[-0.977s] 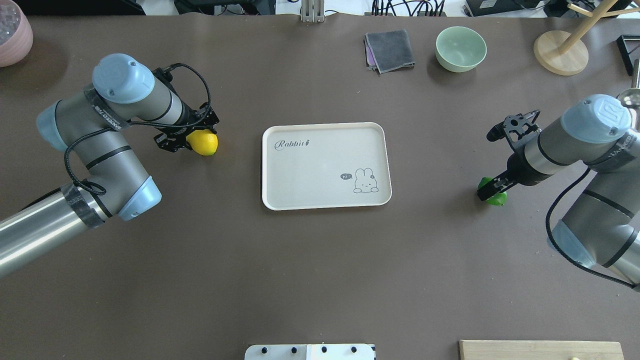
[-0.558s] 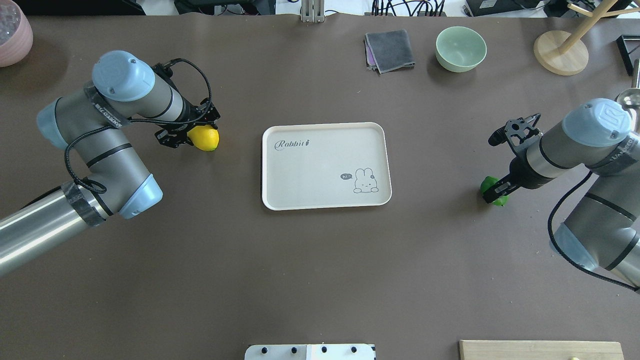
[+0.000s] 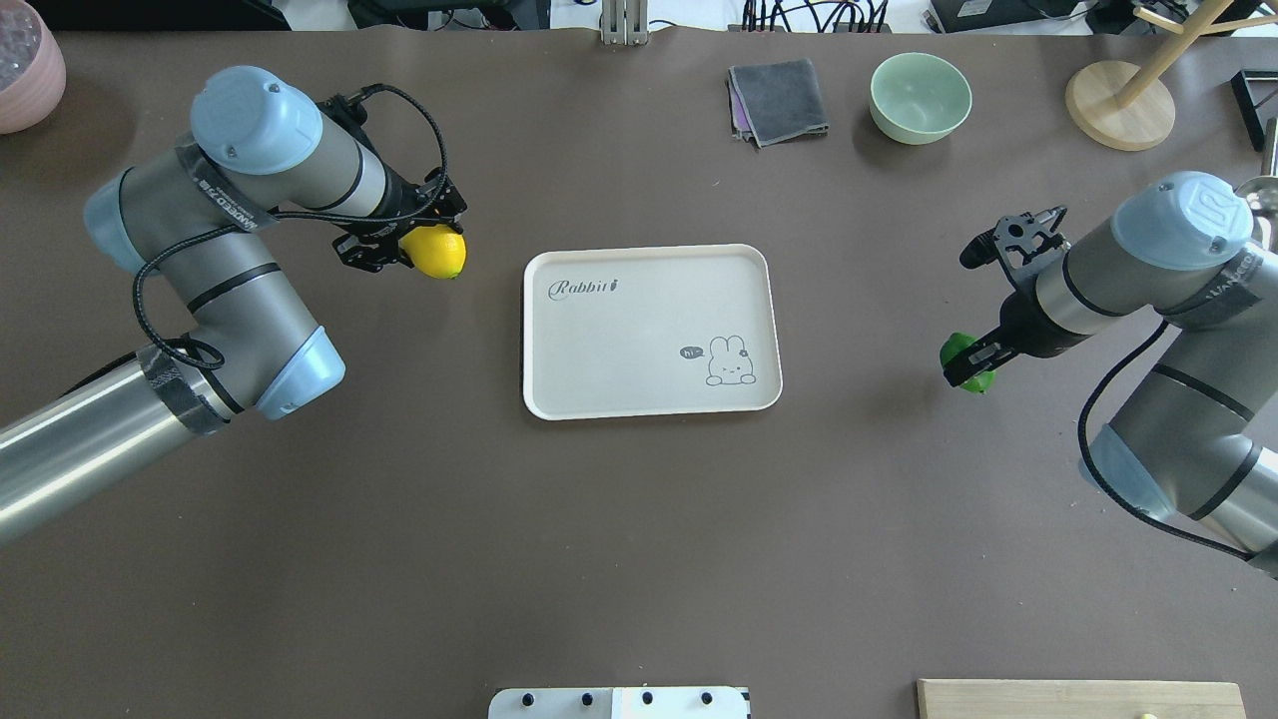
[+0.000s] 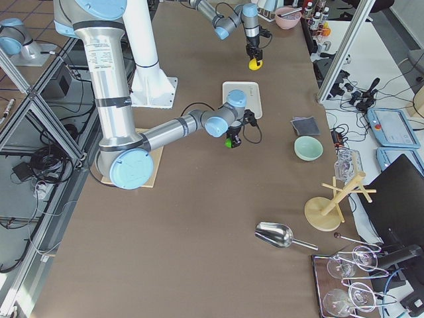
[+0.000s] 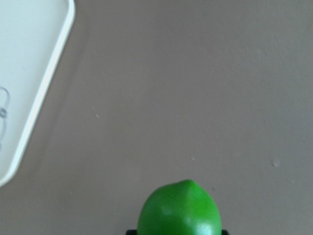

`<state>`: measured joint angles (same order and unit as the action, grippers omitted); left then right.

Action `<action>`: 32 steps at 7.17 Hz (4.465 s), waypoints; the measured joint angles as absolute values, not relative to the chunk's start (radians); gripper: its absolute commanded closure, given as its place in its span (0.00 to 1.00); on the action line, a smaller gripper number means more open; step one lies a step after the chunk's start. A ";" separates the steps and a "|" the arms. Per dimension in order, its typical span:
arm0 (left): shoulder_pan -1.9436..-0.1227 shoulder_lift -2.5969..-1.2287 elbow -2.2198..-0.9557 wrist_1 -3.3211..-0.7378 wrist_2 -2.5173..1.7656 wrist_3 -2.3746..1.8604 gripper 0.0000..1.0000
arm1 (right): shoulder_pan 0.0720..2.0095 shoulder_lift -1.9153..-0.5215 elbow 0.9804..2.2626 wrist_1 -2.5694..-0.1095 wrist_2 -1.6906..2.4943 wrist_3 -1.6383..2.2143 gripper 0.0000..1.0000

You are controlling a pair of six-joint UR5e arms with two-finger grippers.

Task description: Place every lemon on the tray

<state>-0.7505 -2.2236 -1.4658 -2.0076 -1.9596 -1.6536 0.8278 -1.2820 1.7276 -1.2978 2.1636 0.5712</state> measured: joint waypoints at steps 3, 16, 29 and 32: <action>-0.650 -2.299 -1.427 -2.014 -1.884 -1.613 1.00 | 0.755 -1.039 1.635 -1.347 2.123 0.807 1.00; -1.096 -1.909 -1.718 -1.702 -2.156 -0.624 0.02 | 1.177 -1.254 1.577 -1.349 2.308 0.429 0.00; -1.369 -1.588 -1.729 -1.704 -2.273 -0.077 0.02 | 1.550 -1.591 1.583 -1.556 2.353 -0.171 0.00; -1.368 -1.588 -1.738 -1.703 -2.272 -0.075 0.02 | 1.551 -1.594 1.579 -1.554 2.342 -0.172 0.00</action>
